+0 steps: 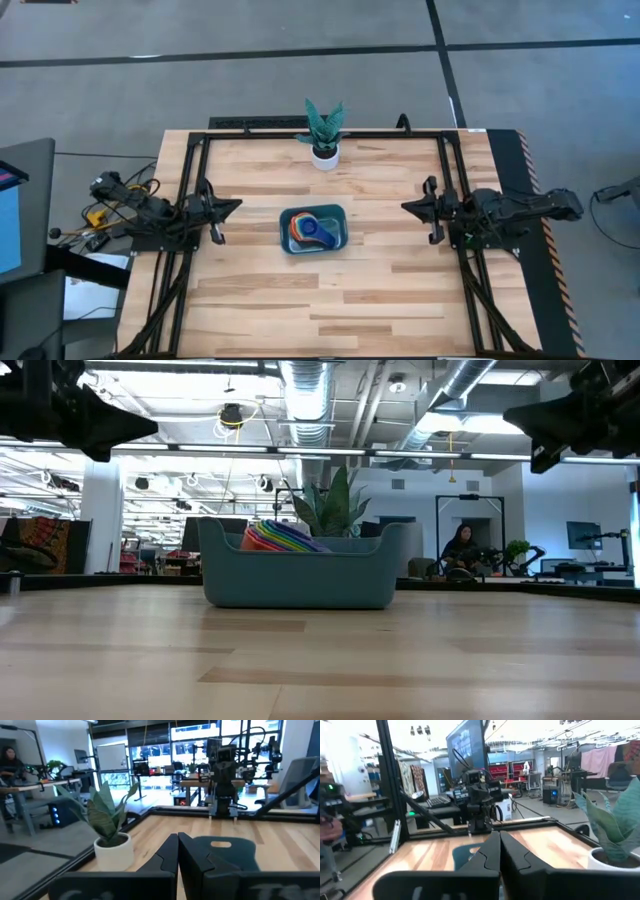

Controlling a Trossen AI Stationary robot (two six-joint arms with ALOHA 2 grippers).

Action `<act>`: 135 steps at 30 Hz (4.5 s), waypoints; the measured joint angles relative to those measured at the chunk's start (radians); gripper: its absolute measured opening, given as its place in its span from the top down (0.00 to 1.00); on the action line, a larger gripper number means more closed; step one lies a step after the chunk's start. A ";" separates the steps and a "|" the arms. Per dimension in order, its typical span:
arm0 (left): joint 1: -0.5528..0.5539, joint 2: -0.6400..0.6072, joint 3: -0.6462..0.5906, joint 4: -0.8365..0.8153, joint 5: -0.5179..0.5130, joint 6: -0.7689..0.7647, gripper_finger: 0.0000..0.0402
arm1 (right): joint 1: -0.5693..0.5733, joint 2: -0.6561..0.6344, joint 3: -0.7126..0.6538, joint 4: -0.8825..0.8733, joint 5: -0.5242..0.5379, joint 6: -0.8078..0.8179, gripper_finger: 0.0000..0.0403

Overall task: Nest measuring cups in basket
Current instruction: Return to Home Position

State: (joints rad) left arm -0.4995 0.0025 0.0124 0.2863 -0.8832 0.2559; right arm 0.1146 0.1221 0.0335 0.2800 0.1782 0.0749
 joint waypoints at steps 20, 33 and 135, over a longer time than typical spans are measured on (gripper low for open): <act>0.194 0.011 -0.003 -0.206 0.087 -0.155 1.00 | -0.078 -0.084 -0.026 -0.114 0.004 -0.099 0.92; 0.498 0.017 -0.005 -0.213 0.580 -0.126 1.00 | -0.078 -0.084 -0.027 -0.208 0.005 -0.102 0.88; 0.586 0.017 -0.006 -0.208 0.529 -0.133 1.00 | -0.078 -0.084 -0.029 -0.228 0.006 -0.101 0.88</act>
State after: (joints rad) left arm 0.0864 0.0196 0.0067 0.0785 -0.3541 0.1234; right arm 0.0368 0.0380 0.0044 0.0524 0.1837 -0.0258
